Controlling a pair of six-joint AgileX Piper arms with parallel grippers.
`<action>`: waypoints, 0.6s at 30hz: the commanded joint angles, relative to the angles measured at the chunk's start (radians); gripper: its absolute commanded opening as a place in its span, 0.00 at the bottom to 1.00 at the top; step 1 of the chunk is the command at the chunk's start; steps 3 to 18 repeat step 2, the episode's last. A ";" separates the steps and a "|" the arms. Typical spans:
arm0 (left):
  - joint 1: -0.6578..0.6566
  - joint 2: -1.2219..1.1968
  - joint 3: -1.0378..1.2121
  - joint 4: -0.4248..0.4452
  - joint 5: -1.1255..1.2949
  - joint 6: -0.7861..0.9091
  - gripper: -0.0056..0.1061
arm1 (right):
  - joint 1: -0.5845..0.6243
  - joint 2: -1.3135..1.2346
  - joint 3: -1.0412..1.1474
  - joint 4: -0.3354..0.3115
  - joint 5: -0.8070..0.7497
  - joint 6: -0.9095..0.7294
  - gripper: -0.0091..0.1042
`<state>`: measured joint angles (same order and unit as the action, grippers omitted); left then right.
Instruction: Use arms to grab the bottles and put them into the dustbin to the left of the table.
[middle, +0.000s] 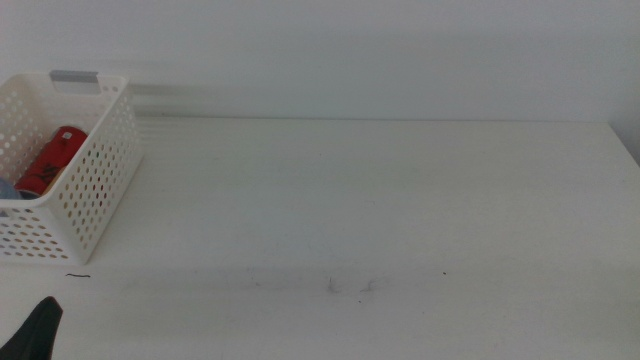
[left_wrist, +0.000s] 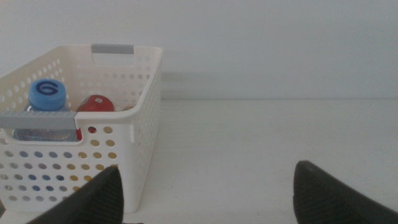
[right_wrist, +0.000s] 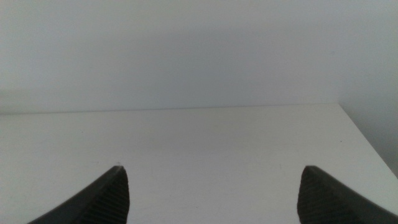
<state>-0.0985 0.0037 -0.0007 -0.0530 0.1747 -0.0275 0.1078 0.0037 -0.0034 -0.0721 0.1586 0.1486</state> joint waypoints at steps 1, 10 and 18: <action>-0.002 -0.004 0.001 -0.006 -0.014 0.003 0.89 | -0.008 -0.004 0.003 0.001 -0.001 -0.010 0.88; -0.002 -0.004 0.001 -0.006 -0.014 0.003 0.89 | -0.008 -0.004 0.003 0.001 -0.001 -0.010 0.88; -0.002 -0.004 0.001 -0.006 -0.014 0.003 0.89 | -0.008 -0.004 0.003 0.001 -0.001 -0.010 0.88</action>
